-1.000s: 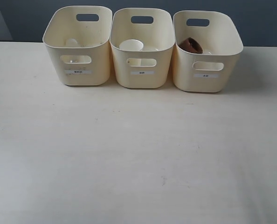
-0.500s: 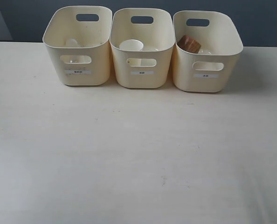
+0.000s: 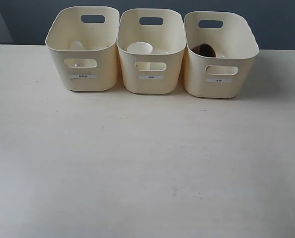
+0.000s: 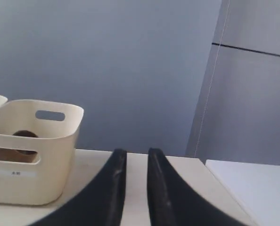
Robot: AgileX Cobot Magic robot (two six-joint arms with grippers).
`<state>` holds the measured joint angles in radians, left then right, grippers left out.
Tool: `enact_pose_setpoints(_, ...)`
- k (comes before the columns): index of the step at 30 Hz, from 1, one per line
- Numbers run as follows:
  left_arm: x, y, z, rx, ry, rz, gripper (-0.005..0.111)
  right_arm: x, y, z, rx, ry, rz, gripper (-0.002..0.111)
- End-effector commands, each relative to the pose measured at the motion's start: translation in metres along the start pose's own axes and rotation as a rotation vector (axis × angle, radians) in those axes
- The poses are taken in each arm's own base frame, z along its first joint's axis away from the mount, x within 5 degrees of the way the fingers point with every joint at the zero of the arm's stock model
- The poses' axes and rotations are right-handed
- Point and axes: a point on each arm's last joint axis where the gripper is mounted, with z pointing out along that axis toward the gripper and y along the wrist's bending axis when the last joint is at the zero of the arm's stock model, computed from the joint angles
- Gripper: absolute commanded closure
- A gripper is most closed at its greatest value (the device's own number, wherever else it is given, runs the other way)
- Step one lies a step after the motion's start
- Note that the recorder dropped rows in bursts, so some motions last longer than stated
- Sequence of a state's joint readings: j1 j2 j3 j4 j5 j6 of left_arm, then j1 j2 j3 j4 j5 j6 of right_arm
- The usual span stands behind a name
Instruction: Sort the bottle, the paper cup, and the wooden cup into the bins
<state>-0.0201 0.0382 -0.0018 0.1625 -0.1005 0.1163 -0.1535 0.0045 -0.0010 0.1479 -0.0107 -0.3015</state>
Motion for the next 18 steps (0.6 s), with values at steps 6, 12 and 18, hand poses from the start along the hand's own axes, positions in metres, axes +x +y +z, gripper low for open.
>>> enact_pose_setpoints(6,-0.0002,-0.0001,-0.0002,0.001,-0.007,-0.002,0.107,0.0093,0.0034,-0.0009,-0.056,0.093,-0.141,0.091)
enact_pose_setpoints(12,-0.0002,-0.0001,-0.0002,0.001,-0.007,-0.002,0.107,0.0097,0.0048,-0.001,-0.08,0.093,-0.146,0.091)
enact_pose_setpoints(18,-0.0002,-0.0001,-0.0002,0.001,-0.007,-0.002,0.107,0.0093,0.0048,-0.001,-0.08,0.089,-0.136,0.091)
